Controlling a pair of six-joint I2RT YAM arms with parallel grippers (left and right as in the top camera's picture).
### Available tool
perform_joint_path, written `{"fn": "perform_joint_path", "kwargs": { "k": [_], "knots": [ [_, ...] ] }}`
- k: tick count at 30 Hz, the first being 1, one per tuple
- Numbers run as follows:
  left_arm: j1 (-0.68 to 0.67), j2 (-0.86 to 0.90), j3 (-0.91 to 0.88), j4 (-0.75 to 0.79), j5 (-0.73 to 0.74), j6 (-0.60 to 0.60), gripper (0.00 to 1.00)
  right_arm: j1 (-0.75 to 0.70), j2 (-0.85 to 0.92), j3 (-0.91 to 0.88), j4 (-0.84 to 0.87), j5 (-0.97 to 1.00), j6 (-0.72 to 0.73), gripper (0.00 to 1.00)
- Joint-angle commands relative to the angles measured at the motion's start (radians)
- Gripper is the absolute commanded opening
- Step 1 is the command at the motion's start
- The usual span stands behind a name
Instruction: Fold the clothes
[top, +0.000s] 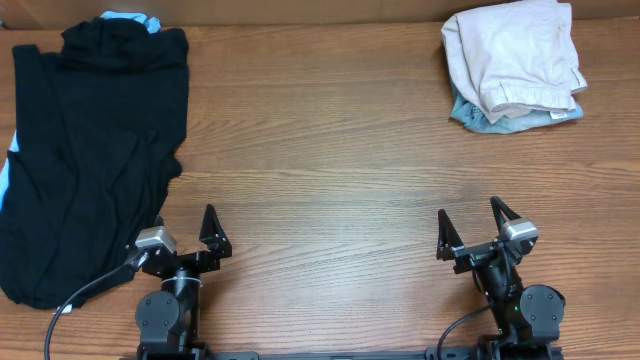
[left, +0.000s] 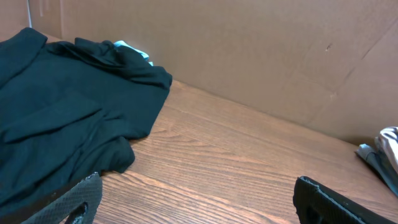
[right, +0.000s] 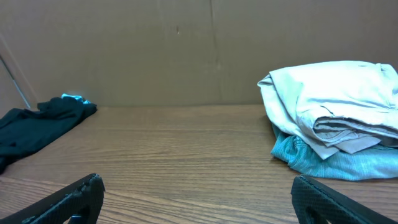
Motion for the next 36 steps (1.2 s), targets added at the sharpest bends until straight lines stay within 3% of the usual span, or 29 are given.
{"fn": "perform_joint_path", "kwargs": {
  "k": [1,32,36],
  "knots": [
    [0.009,-0.012,-0.007,0.004,-0.010,0.026,1.00,0.006,-0.012,-0.011,0.005,0.007,0.008,1.00],
    [0.009,-0.011,-0.007,0.004,-0.010,0.026,1.00,0.006,-0.012,-0.011,0.005,0.007,0.008,1.00],
    [0.009,-0.011,-0.007,0.005,-0.019,0.071,1.00,0.006,-0.012,-0.011,0.005,0.007,0.008,1.00]
  ]
}}
